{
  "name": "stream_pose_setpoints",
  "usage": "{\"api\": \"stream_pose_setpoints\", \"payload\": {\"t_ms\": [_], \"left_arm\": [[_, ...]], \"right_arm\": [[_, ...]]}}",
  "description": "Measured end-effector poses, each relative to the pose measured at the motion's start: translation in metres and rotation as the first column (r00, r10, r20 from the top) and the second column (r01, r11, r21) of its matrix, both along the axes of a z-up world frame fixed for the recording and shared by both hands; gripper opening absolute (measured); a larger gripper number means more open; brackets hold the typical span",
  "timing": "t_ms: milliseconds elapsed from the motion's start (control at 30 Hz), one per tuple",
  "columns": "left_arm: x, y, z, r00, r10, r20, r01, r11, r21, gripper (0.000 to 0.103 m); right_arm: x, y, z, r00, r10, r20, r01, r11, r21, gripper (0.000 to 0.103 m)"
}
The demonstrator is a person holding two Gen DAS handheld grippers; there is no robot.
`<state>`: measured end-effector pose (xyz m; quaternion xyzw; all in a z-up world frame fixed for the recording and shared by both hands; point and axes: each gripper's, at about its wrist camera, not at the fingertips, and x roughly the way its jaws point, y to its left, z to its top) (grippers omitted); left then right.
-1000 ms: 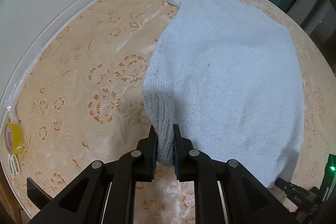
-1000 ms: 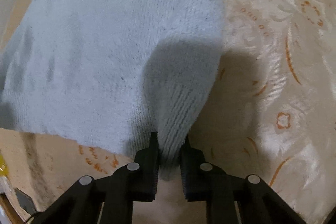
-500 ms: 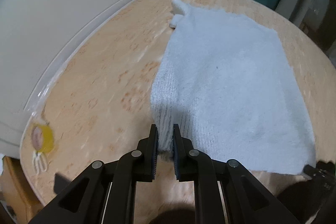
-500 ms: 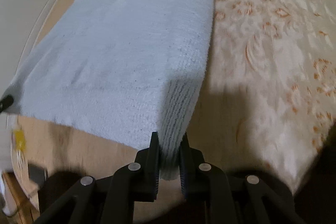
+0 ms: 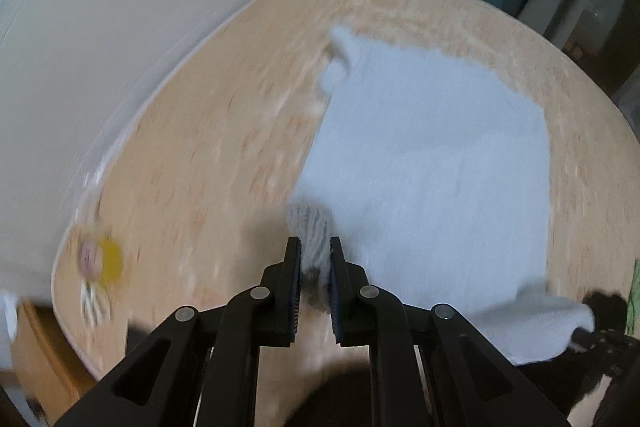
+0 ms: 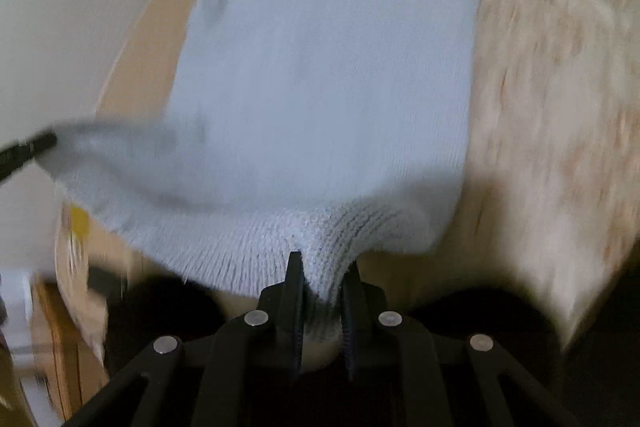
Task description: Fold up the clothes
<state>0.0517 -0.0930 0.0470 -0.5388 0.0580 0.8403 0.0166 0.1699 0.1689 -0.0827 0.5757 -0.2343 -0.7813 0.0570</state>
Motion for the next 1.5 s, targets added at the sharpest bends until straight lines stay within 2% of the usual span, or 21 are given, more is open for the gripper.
{"api": "stream_pose_setpoints", "payload": {"t_ms": [100,200,333,400,500,567,633,733,767,800,833,900,933,1033,1133,1200,1300,1367,1400,1467,1500], "left_arm": [[-0.070,0.035,0.005,0.999,-0.033,-0.042,0.032,0.999,-0.006,0.013],[-0.164,0.077,0.004,0.997,-0.043,-0.069,0.043,0.999,0.004,0.013],[-0.269,0.125,-0.010,0.996,-0.025,-0.082,0.026,1.000,0.011,0.013],[-0.316,0.147,-0.028,0.998,-0.015,-0.066,0.015,1.000,-0.002,0.013],[-0.363,0.165,-0.066,1.000,0.027,-0.015,-0.027,1.000,-0.007,0.013],[-0.385,0.166,-0.094,0.997,0.065,0.049,-0.067,0.997,0.025,0.016],[-0.403,0.166,-0.121,0.989,0.098,0.114,-0.106,0.992,0.063,0.020],[-0.392,0.144,-0.134,0.978,0.097,0.185,-0.138,0.966,0.220,0.026],[-0.384,0.137,-0.131,0.980,0.086,0.181,-0.132,0.957,0.259,0.027],[-0.371,0.129,-0.126,0.984,0.068,0.162,-0.115,0.947,0.299,0.036],[-0.351,0.118,-0.119,0.990,0.045,0.131,-0.086,0.941,0.327,0.044],[-0.314,0.101,-0.114,0.996,0.031,0.079,-0.054,0.949,0.309,0.091],[-0.293,0.090,-0.112,0.998,0.032,0.050,-0.046,0.954,0.297,0.096],[-0.232,0.053,-0.121,0.995,0.087,0.044,-0.095,0.956,0.277,0.097],[-0.198,0.026,-0.136,0.981,0.172,0.090,-0.192,0.933,0.304,0.097],[-0.181,0.020,-0.143,0.967,0.218,0.132,-0.251,0.903,0.349,0.097],[-0.155,0.012,-0.155,0.939,0.281,0.199,-0.340,0.847,0.408,0.097],[-0.140,0.016,-0.155,0.924,0.313,0.221,-0.380,0.819,0.430,0.097],[-0.133,0.024,-0.152,0.927,0.308,0.215,-0.372,0.828,0.420,0.097],[-0.122,0.050,-0.143,0.947,0.271,0.171,-0.315,0.880,0.355,0.097],[-0.116,0.067,-0.138,0.963,0.233,0.134,-0.264,0.917,0.298,0.097]], "right_arm": [[-0.056,0.032,0.017,0.993,-0.087,-0.080,0.089,0.996,0.022,0.012],[-0.117,0.067,0.034,0.974,-0.176,-0.142,0.183,0.983,0.034,0.012],[-0.206,0.128,0.033,0.932,-0.303,-0.199,0.318,0.947,0.052,0.012],[-0.243,0.156,0.034,0.923,-0.328,-0.200,0.345,0.937,0.055,0.012],[-0.298,0.170,0.003,0.911,-0.380,-0.159,0.396,0.914,0.085,0.013],[-0.314,0.174,-0.016,0.909,-0.388,-0.150,0.402,0.913,0.074,0.016],[-0.323,0.184,-0.028,0.900,-0.412,-0.142,0.427,0.899,0.097,0.029],[-0.309,0.199,-0.035,0.867,-0.466,-0.174,0.489,0.863,0.125,0.045],[-0.293,0.201,-0.035,0.865,-0.469,-0.179,0.491,0.864,0.112,0.045],[-0.277,0.202,-0.035,0.863,-0.471,-0.183,0.493,0.865,0.098,0.046],[-0.262,0.203,-0.035,0.861,-0.473,-0.187,0.494,0.866,0.084,0.048],[-0.226,0.190,-0.046,0.903,-0.414,-0.112,0.424,0.901,0.091,0.048],[-0.211,0.181,-0.054,0.922,-0.384,-0.058,0.388,0.915,0.109,0.048],[-0.164,0.154,-0.075,0.931,-0.355,0.080,0.344,0.931,0.120,0.049],[-0.125,0.128,-0.088,0.927,-0.342,0.155,0.336,0.940,0.061,0.049],[-0.118,0.113,-0.089,0.929,-0.335,0.160,0.328,0.942,0.066,0.050],[-0.117,0.103,-0.097,0.928,-0.339,0.154,0.345,0.938,-0.018,0.048],[-0.112,0.106,-0.107,0.896,-0.401,0.190,0.428,0.893,-0.136,0.050],[-0.109,0.110,-0.112,0.879,-0.427,0.213,0.466,0.863,-0.197,0.049],[-0.104,0.119,-0.123,0.839,-0.477,0.262,0.537,0.802,-0.260,0.049],[-0.102,0.124,-0.126,0.822,-0.497,0.279,0.564,0.777,-0.278,0.050]]}}
